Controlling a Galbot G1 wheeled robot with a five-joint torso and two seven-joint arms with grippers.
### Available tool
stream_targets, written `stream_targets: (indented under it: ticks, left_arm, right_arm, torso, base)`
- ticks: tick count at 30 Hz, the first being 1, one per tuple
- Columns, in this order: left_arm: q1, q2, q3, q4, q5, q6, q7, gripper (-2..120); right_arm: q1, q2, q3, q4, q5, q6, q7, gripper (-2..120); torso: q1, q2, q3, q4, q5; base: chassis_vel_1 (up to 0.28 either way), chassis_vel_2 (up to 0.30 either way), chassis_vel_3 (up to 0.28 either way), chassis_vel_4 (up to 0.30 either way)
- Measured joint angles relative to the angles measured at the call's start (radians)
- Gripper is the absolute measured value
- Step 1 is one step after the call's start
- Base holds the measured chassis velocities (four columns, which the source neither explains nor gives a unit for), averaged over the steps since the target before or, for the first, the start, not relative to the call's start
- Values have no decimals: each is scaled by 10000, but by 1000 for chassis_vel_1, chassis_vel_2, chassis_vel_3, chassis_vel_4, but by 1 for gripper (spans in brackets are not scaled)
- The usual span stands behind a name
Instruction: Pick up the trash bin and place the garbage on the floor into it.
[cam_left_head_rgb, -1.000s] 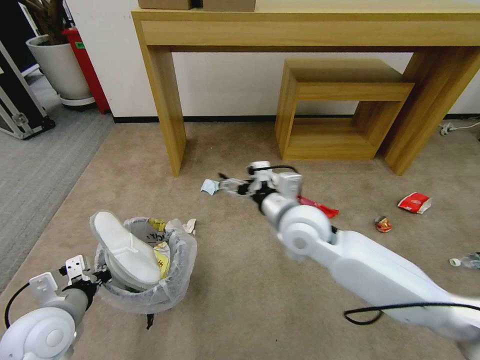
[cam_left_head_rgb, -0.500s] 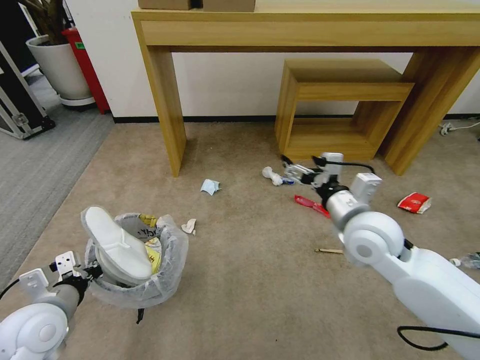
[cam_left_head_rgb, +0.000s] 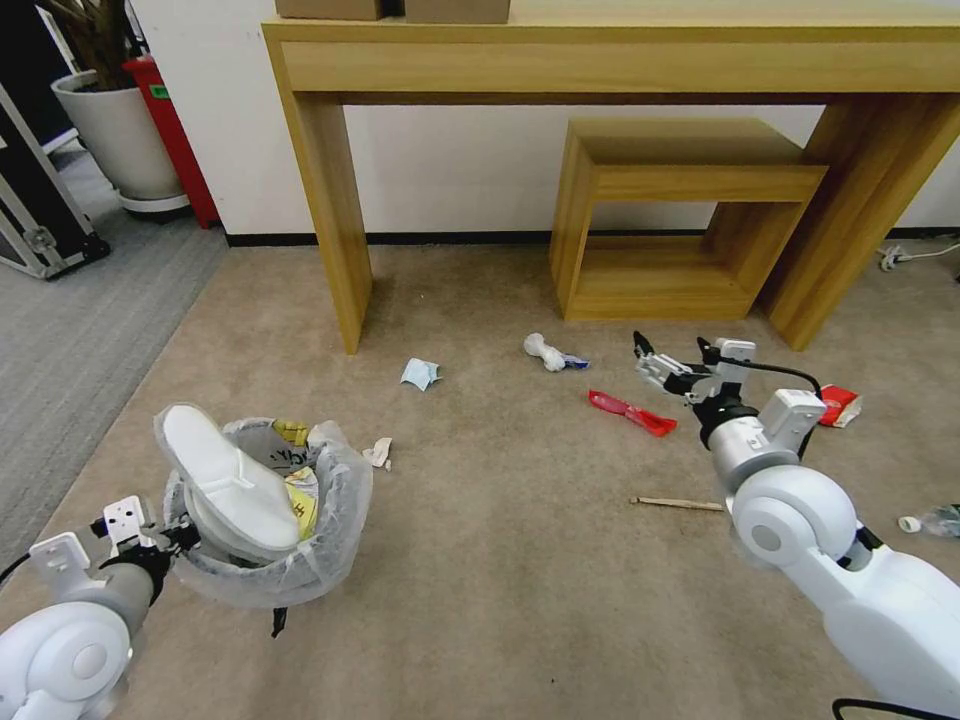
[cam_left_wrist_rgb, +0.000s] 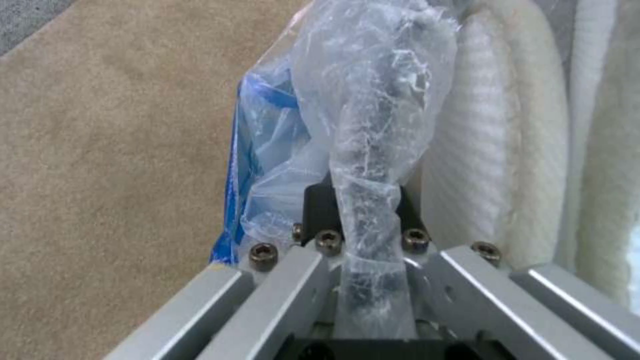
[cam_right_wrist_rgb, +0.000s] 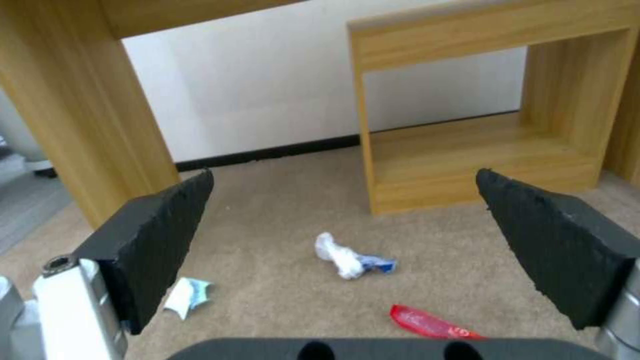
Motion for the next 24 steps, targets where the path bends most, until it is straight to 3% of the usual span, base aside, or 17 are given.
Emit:
stream_targets:
  ticks: [24]
  left_arm:
    - [-73,-205,74,42,138,-45,58,0]
  right_arm:
    - [-645,682,320,-599,-1051,589,-363,100]
  torso:
    - [0,0,1,0,1]
  base:
    - [0,0,0,0]
